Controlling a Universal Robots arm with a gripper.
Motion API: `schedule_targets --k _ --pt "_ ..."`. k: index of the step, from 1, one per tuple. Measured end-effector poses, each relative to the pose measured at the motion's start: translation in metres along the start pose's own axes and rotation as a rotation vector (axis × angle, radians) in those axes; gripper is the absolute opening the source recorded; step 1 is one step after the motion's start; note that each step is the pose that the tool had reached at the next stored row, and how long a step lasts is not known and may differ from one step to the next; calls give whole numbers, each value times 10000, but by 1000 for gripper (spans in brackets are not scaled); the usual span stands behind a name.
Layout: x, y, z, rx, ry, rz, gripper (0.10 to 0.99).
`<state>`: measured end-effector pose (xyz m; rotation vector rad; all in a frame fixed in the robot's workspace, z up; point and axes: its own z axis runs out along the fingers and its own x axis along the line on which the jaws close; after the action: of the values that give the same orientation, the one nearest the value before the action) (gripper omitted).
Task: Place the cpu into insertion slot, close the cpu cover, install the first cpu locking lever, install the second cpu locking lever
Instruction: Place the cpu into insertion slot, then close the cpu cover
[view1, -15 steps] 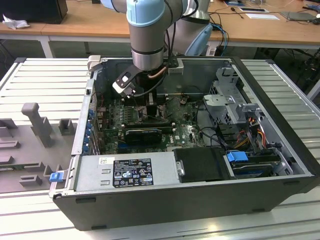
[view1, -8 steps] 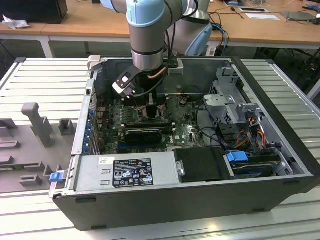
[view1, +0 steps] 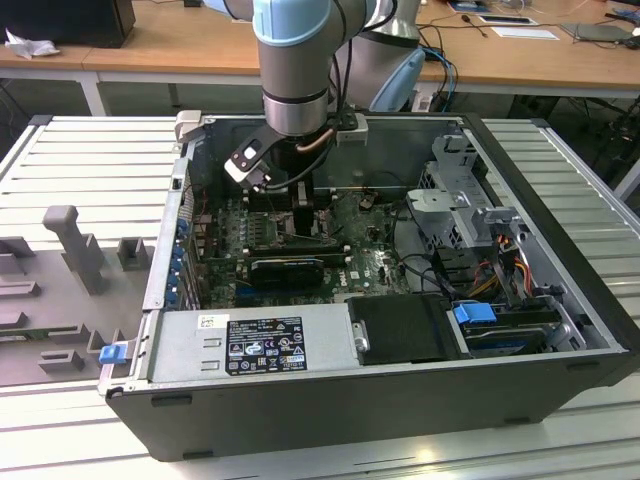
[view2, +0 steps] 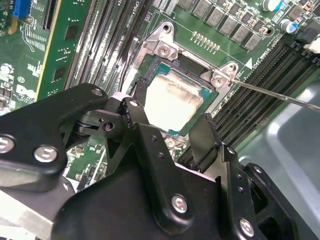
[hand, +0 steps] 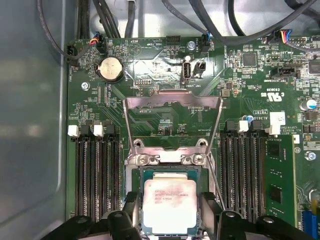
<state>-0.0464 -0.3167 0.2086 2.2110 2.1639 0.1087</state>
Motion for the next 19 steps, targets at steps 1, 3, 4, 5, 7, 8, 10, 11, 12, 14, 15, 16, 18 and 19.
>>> schedule_targets --k 1,3,4,5,7,8,10,11,12,14,15,16,18,19 --pt "0 1 -9 1 0 0 529" --pt "0 1 -16 2 0 0 463" --pt "0 2 -23 3 0 0 404" --pt "1 3 -29 3 0 0 282" --pt "1 3 -37 3 0 0 106" --pt "1 3 -41 3 0 0 106" --pt "1 4 -51 4 -3 0 106" --pt "1 5 -60 3 -1 0 106" --pt "1 6 -66 3 -1 0 106" --pt "1 7 -70 3 0 -2 106" --pt "1 14 -71 7 -2 -1 106" --pt "1 24 -70 12 -3 0 106" --pt "-2 87 -64 40 -1 1 106" --pt "-3 96 -64 41 -2 1 106"
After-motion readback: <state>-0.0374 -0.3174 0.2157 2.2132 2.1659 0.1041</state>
